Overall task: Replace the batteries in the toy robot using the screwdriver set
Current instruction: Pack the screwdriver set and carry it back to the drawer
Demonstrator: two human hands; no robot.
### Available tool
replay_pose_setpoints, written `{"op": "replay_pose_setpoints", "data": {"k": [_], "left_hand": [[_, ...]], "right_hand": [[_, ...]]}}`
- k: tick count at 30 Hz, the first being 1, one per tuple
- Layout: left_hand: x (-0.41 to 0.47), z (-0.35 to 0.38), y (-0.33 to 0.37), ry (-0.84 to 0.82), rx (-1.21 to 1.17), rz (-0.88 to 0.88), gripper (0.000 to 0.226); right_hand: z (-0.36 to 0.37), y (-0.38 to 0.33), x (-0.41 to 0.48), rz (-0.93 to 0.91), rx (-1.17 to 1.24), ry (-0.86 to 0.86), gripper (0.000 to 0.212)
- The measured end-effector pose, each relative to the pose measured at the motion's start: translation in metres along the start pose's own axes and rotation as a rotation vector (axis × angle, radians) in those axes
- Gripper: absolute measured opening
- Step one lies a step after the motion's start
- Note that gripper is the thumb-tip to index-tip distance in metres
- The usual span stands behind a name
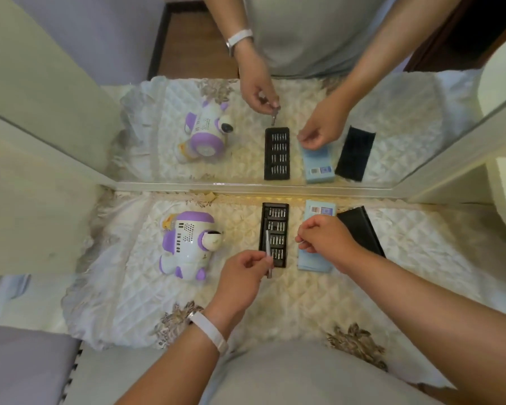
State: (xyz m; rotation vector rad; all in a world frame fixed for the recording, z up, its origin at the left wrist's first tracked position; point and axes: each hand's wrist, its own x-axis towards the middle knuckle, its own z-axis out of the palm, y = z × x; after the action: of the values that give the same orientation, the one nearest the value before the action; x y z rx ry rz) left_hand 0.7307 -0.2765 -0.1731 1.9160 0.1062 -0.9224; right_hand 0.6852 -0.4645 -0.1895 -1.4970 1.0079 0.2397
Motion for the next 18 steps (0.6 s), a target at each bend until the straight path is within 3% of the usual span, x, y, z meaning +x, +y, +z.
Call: {"op": "replay_pose_setpoints", "data": {"k": [8,18], "left_hand": [[0.049,0.020,0.002,0.240,0.145,0.008,0.012],[0.072,0.027,-0.009,0.240,0.384,0.067,0.015]], "right_hand": [[0.014,-0.001,0.035,-0.084,-0.173,-0.041,0.009],[0.036,0.005,0.051,-0.161,-0.352,-0.042,0.005]]}}
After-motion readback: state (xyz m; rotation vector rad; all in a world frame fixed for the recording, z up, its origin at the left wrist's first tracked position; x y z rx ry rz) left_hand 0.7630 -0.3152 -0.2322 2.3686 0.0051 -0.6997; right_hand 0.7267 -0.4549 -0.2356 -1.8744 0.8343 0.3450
